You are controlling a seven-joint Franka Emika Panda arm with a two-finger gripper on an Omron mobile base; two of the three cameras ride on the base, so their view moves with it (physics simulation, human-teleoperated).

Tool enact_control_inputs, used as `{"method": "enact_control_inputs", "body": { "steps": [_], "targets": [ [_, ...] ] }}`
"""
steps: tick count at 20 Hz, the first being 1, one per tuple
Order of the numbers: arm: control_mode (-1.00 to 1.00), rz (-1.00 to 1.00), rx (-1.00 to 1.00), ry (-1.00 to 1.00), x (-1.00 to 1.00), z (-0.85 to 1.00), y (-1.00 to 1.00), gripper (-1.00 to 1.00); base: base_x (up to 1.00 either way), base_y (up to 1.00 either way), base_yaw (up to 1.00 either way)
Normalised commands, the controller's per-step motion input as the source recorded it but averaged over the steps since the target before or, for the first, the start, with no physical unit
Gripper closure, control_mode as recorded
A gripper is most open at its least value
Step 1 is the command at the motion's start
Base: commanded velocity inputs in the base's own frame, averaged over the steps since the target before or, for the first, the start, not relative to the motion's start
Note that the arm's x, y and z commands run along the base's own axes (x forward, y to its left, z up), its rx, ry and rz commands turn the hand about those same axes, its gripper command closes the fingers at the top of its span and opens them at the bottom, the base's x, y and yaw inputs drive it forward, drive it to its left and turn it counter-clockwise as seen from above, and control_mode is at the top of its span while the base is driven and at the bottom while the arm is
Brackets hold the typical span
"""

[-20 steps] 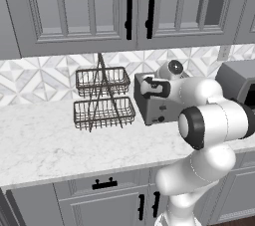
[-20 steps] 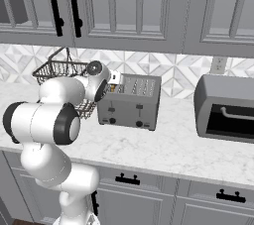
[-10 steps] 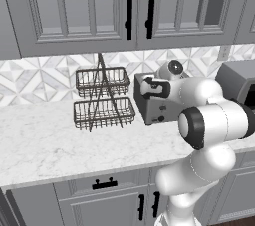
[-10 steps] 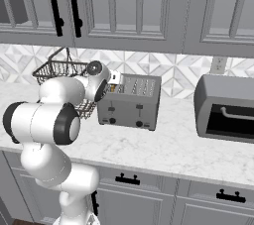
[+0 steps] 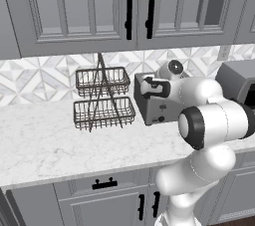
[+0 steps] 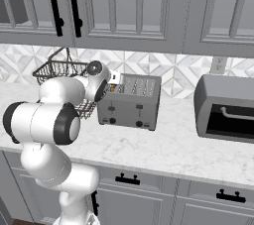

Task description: Start the toaster. Once the lever pops up, take the bread to the plate on the dining counter.

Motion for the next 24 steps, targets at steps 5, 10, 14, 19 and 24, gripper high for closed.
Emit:
{"method": "enact_control_inputs", "body": {
  "steps": [5,10,14,19,24],
  "targets": [
    [-1.0,0.0,0.0,0.0,0.0,0.0,0.0,-1.0,0.0,0.0,0.0],
    [-1.0,0.0,0.0,0.0,0.0,0.0,0.0,-1.0,0.0,0.0,0.0],
    [-1.0,0.0,0.0,0.0,0.0,0.0,0.0,-1.0,0.0,0.0,0.0],
    [-1.0,0.0,0.0,0.0,0.0,0.0,0.0,-1.0,0.0,0.0,0.0],
    [-1.0,0.0,0.0,0.0,0.0,0.0,0.0,-1.0,0.0,0.0,0.0]
  ]
}}
